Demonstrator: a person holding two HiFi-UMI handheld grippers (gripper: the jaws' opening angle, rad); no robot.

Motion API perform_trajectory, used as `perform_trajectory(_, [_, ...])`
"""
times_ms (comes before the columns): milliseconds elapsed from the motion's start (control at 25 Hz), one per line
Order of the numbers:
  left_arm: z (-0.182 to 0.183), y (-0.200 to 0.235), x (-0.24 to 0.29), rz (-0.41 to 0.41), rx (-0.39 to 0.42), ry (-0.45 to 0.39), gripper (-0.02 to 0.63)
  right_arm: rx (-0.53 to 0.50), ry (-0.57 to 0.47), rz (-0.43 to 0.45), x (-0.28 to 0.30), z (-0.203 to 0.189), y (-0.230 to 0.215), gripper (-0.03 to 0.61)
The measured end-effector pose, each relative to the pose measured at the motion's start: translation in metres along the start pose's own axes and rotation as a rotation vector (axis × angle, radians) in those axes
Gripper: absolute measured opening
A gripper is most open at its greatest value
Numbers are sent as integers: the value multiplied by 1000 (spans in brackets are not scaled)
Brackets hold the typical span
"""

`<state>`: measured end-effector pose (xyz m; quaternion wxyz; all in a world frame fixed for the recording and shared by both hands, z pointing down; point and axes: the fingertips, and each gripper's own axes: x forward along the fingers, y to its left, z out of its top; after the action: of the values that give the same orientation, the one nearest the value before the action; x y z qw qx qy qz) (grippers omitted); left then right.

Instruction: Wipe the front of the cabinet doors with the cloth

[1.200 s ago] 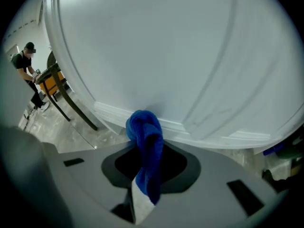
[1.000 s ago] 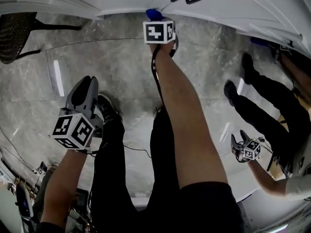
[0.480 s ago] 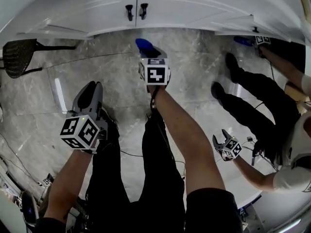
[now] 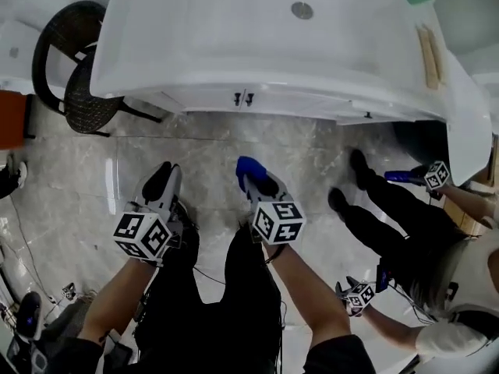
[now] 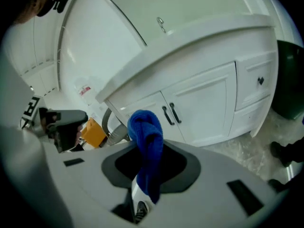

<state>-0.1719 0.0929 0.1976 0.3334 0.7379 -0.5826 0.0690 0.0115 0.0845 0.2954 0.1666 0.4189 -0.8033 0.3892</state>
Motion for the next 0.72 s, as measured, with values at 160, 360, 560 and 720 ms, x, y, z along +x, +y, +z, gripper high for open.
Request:
perform_trajectory(160, [67,-68,-50,-74,40,-90,87,-42,-140,33,-85,70,56,81])
perform_trajectory(360, [120,-158,-112,-152,117,-195,87,-68,-322,101,-186,155,114,81])
perform_trajectory(560, [169,-228,-159,-204,169,-299,87,-224,-495,93,-279,230,160,80])
perform_trajectory(720, [211,-268,-208,-241,339,-384,87,-339,-628,19,-341,259,195,81])
